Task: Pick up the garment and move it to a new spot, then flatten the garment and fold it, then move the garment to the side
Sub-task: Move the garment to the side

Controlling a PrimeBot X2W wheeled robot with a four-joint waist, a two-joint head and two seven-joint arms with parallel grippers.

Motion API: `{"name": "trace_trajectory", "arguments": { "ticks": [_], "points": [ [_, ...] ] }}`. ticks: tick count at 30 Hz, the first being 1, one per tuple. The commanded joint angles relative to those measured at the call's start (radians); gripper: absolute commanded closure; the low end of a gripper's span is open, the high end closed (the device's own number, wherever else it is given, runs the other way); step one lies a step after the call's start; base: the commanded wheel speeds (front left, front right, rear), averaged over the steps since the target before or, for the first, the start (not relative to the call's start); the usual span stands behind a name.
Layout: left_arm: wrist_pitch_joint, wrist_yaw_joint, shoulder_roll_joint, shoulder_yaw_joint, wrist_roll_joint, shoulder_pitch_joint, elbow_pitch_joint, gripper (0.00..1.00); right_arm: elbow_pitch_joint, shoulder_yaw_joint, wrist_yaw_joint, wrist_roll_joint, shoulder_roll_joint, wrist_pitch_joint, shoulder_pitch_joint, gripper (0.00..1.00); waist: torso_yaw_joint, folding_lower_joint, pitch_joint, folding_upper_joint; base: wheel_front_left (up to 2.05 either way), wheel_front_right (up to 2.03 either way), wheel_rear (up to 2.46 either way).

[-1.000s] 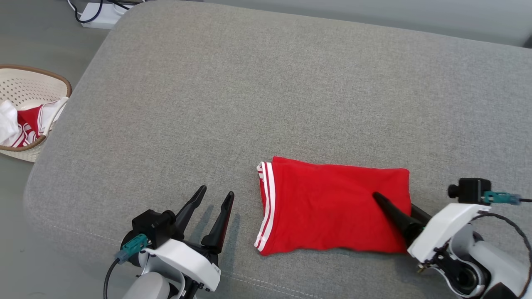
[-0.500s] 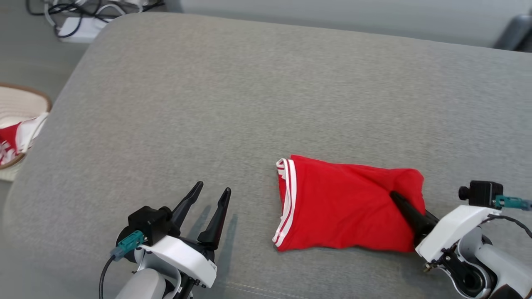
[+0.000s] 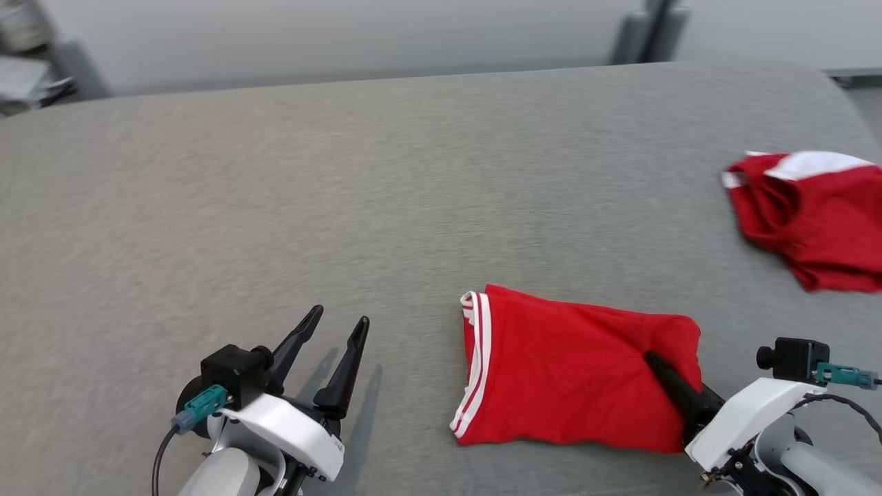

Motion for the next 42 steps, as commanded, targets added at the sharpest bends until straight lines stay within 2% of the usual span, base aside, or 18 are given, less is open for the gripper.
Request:
{"name": "trace_trajectory", "arguments": {
  "ticks": [1, 7, 12, 18, 23, 33, 42],
  "points": [
    [-0.01, -0.007, 0.021, 0.036, 0.005, -0.023, -0.016, 0.0, -0.013, 0.004, 0.001, 0.0, -0.026, -0.009, 0.008, 1.0, -0.092, 0.0, -0.017, 0.0, 0.0, 0.0, 0.0],
    [-0.01, -0.007, 0.024, 0.048, 0.009, -0.02, -0.016, 0.0, -0.007, 0.017, 0.001, 0.001, -0.025, -0.008, -0.004, 1.0, -0.185, 0.0, 0.003, 0.0, 0.0, 0.0, 0.0],
    [-0.01, -0.007, 0.027, 0.051, 0.018, -0.039, -0.026, 0.0, 0.014, 0.03, 0.001, -0.048, -0.036, -0.022, -0.04, 1.0, -0.2, 0.0, 0.047, 0.0, 0.0, 0.0, 0.0],
    [-0.01, -0.007, 0.044, 0.036, 0.021, -0.06, -0.021, 0.0, 0.112, -0.001, 0.001, -0.287, -0.044, -0.055, -0.199, 1.0, -0.176, 0.0, 0.1, 0.0, 0.0, 0.0, 0.0],
    [-0.01, -0.007, 0.05, 0.027, 0.021, -0.073, -0.021, 0.0, 0.189, -0.08, 0.001, -0.402, -0.049, -0.057, -0.312, 1.0, -0.134, 0.0, 0.128, 0.0, 0.0, 0.0, 0.0],
    [-0.01, -0.007, 0.048, 0.014, 0.023, -0.086, -0.024, 0.0, 0.323, -0.159, 0.001, -0.472, -0.111, -0.038, -0.454, 1.0, -0.064, 0.0, 0.171, 0.0, 0.0, 0.0, 0.0],
    [-0.01, -0.007, 0.049, -0.01, 0.017, -0.114, -0.013, 0.0, 0.469, -0.21, 0.001, -0.487, -0.178, 0.046, -0.551, 1.0, -0.022, 0.0, 0.223, 0.0, 0.0, 0.0, 0.0]
  ]
}}
